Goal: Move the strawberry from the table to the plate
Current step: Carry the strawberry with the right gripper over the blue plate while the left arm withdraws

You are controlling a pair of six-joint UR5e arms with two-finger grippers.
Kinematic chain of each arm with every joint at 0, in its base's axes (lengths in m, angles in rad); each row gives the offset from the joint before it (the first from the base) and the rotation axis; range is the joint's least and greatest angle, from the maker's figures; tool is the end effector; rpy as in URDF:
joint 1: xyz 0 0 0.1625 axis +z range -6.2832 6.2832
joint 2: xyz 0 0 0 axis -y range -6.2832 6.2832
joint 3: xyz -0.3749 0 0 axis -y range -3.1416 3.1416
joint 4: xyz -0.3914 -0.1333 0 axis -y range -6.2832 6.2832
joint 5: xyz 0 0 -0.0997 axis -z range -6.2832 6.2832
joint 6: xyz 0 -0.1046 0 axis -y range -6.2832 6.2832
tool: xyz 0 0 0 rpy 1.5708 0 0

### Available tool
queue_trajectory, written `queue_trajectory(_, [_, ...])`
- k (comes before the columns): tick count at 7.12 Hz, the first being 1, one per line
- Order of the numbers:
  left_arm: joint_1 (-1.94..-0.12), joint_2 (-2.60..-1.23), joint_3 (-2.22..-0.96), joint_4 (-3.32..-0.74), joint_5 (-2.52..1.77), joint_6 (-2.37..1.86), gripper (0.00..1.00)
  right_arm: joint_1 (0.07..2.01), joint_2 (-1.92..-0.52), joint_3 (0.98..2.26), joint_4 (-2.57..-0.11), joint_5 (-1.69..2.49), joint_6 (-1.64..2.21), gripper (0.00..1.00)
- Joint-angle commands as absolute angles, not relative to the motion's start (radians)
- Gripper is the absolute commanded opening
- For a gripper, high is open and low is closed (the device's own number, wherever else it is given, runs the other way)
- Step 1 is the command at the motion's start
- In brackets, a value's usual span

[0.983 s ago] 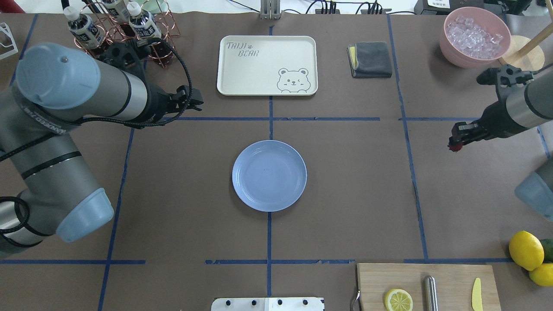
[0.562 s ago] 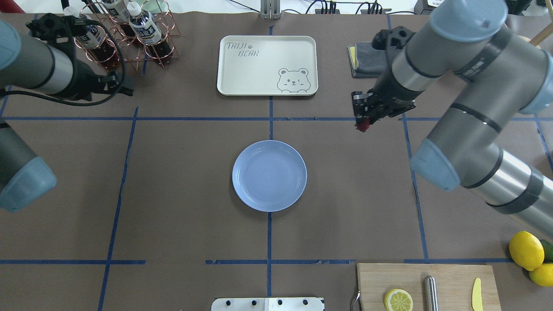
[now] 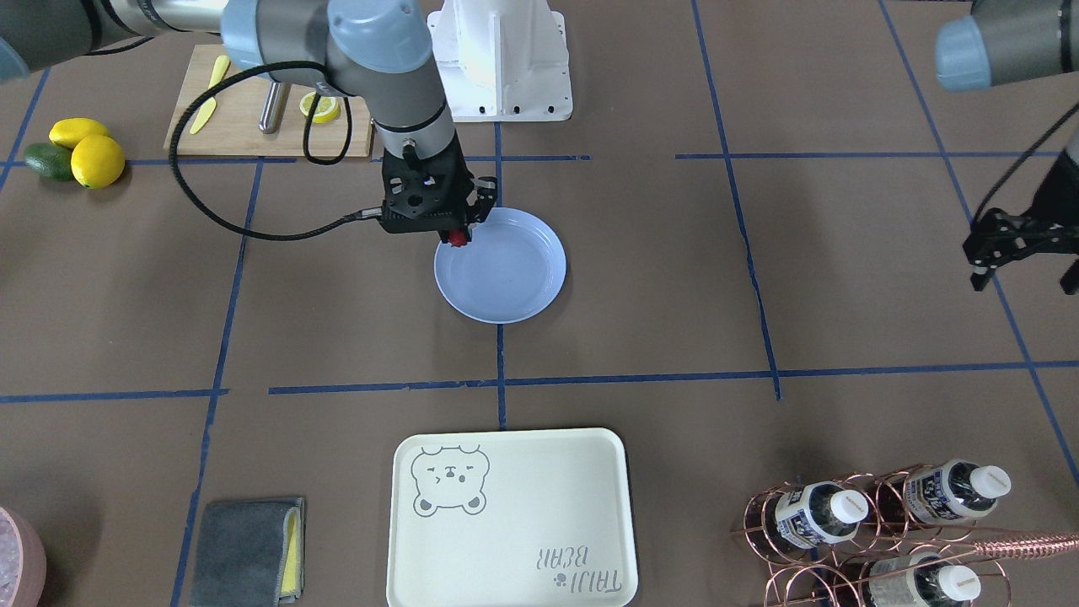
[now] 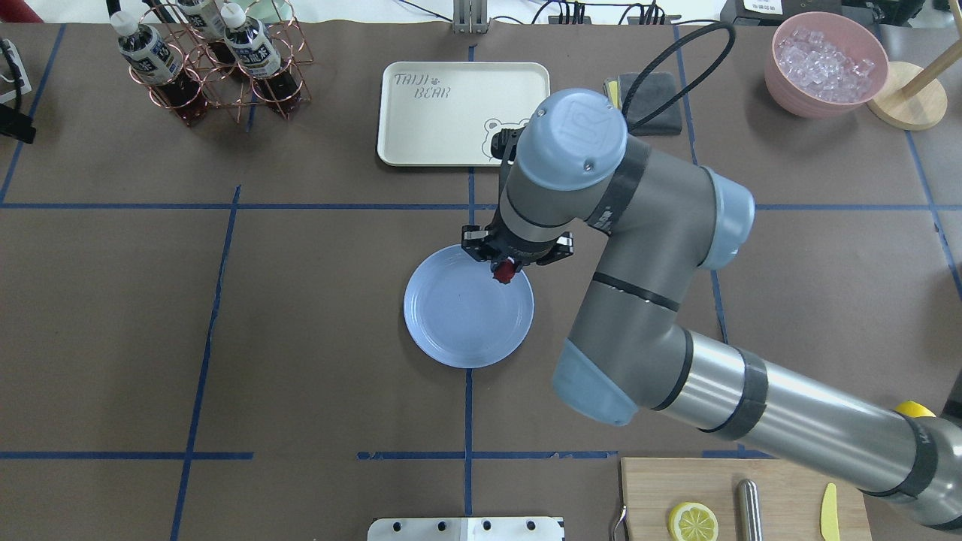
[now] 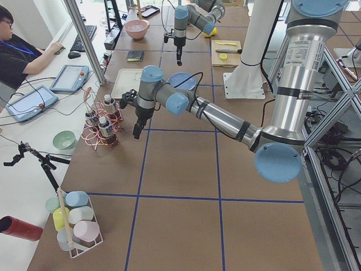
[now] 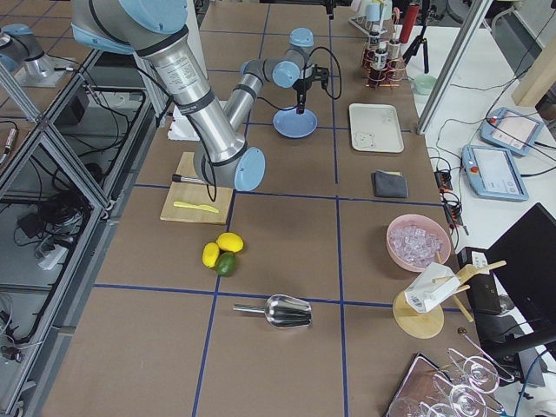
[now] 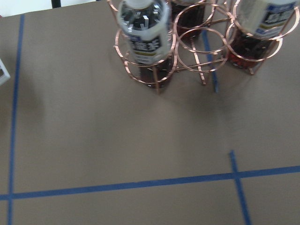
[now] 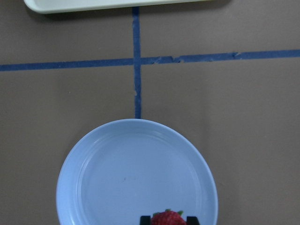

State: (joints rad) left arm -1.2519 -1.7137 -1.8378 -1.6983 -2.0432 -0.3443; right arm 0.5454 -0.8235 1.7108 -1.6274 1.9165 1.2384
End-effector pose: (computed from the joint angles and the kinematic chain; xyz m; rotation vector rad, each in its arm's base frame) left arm 0.0897 -0.5451 0.4066 0.3484 0.6073 0.1026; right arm -0.4980 -0.4166 0.1268 0.0547 -0.8819 0.0554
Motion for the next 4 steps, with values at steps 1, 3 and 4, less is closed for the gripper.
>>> queue_trajectory(1, [-1.305,-1.710,-1.790,-1.701,-2.063,-0.241,1.00,0.474,-0.792,1.549,-1.469,1.838,1.294,0.00])
queue_trajectory(3, [-1.305,-1.710,-1.790,-1.701,-2.063,-0.241,1.00,0.450,-0.793,1.522,-1.451,1.829,1.296,0.00])
queue_trajectory(4, [-1.305,-1.712,-1.790,-1.701,-2.063,-0.241,1.00,0.448,-0.792,1.519,-1.451,1.827,1.296,0.00])
